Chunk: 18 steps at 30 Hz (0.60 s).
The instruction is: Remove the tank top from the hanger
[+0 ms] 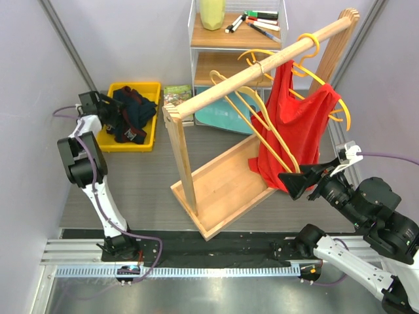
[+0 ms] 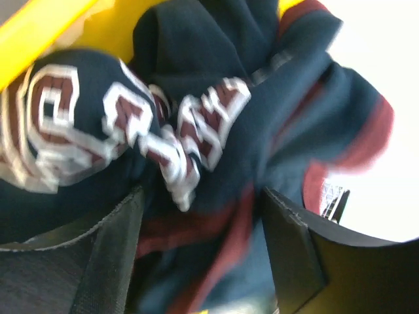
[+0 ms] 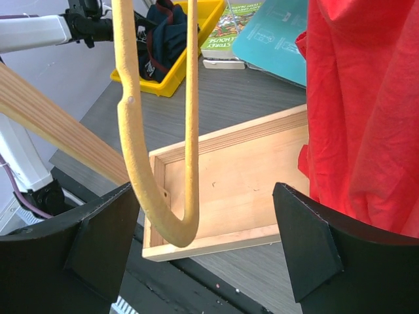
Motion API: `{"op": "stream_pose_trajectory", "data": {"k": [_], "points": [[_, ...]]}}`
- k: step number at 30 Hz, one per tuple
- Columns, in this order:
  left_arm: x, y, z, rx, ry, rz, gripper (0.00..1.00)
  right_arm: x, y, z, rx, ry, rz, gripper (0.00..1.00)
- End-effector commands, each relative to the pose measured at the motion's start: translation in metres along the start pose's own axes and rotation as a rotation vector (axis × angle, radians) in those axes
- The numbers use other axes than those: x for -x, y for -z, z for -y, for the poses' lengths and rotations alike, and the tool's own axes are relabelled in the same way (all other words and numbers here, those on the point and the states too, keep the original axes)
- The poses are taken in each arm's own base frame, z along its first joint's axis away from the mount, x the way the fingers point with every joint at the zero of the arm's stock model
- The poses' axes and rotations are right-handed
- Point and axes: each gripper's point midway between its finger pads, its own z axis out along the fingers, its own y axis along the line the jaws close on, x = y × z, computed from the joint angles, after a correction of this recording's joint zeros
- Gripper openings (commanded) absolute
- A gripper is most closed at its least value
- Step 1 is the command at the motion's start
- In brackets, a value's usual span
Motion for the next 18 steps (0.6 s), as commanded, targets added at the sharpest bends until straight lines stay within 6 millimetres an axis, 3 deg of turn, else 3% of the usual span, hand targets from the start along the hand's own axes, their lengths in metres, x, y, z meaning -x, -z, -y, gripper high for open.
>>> {"op": "stream_pose_trajectory", "data": {"k": [1,2,4,5,6,8,10,11,12,13,15,16,17,18], "points": [[0.011,0.059,0.031,0.027,-0.081,0.073,0.73,0.013,0.001,-0.014,0.061,-0.025,0.041,0.87],[0.007,0.062,0.021,0.05,-0.072,0.075,0.74,0.013,0.001,-0.014,0.061,-0.026,0.04,0.87],[0.004,0.073,0.023,0.061,-0.09,0.098,0.78,0.013,0.001,-0.013,0.056,-0.018,0.037,0.87],[0.01,0.087,0.029,0.065,-0.105,0.145,0.88,0.011,0.001,-0.012,0.053,-0.012,0.03,0.87],[0.003,0.089,0.022,0.091,-0.113,0.144,0.94,0.011,0.0,-0.011,0.049,-0.008,0.026,0.87],[-0.001,0.103,0.023,0.102,-0.104,0.145,0.93,0.008,-0.001,-0.01,0.042,-0.005,0.009,0.87],[-0.022,0.11,0.01,0.119,-0.057,0.083,0.92,0.005,0.0,-0.008,0.027,-0.005,-0.011,0.86],[-0.029,0.12,0.017,0.084,-0.047,0.071,0.92,0.006,0.001,-0.004,0.002,-0.008,-0.007,0.86],[-0.055,0.123,-0.002,0.089,-0.007,0.001,0.92,0.009,0.003,-0.002,-0.011,-0.013,-0.002,0.87],[-0.061,0.128,0.005,0.032,0.033,-0.005,0.91,0.007,0.006,0.003,-0.033,-0.021,-0.006,0.86],[-0.075,0.154,0.029,-0.113,0.056,-0.018,0.89,0.015,0.014,0.009,-0.07,-0.032,0.023,0.86],[-0.097,0.158,0.014,-0.109,0.087,-0.055,0.88,0.015,0.019,0.012,-0.084,-0.05,0.027,0.87],[-0.115,0.168,0.021,-0.142,0.061,-0.078,0.88,0.023,0.024,0.018,-0.119,-0.066,0.057,0.86],[-0.124,0.19,0.038,-0.204,0.019,-0.072,0.88,0.024,0.027,0.021,-0.135,-0.081,0.066,0.86]]}}
